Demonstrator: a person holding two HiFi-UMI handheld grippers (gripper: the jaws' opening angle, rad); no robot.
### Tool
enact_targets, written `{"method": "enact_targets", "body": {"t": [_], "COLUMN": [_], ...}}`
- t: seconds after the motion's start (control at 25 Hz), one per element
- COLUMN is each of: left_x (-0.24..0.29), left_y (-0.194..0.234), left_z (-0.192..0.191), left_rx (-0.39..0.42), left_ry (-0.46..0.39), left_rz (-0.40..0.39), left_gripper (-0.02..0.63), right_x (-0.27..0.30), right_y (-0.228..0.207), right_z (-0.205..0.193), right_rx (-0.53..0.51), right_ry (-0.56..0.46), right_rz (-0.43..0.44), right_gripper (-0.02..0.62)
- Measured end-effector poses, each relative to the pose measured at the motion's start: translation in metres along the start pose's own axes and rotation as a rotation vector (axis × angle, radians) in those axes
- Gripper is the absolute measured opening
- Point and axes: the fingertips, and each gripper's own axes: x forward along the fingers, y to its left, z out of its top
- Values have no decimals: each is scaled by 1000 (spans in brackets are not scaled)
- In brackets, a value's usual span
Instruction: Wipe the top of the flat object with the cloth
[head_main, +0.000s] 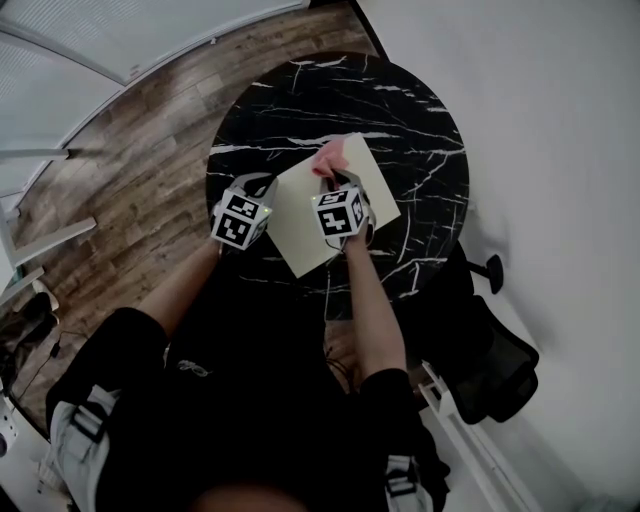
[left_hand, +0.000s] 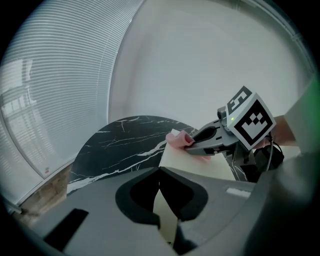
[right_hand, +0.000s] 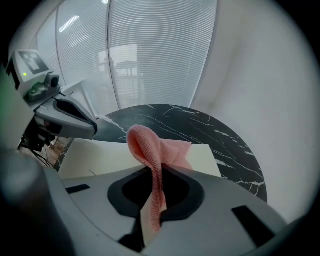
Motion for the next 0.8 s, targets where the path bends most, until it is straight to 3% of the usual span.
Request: {"method": "enact_targets", "body": {"t": [0.8], "left_x": [2], "left_y": [-24], "left_z": [-8], "left_rx": [29], "left_ry": [22], "left_rz": [-24], "left_gripper": [-2], "right_x": [-15], "right_y": [-5], "right_z": [-29], "right_rx": [57], "right_ry": [-8], "right_rz": [-12], "right_gripper": [25]}}
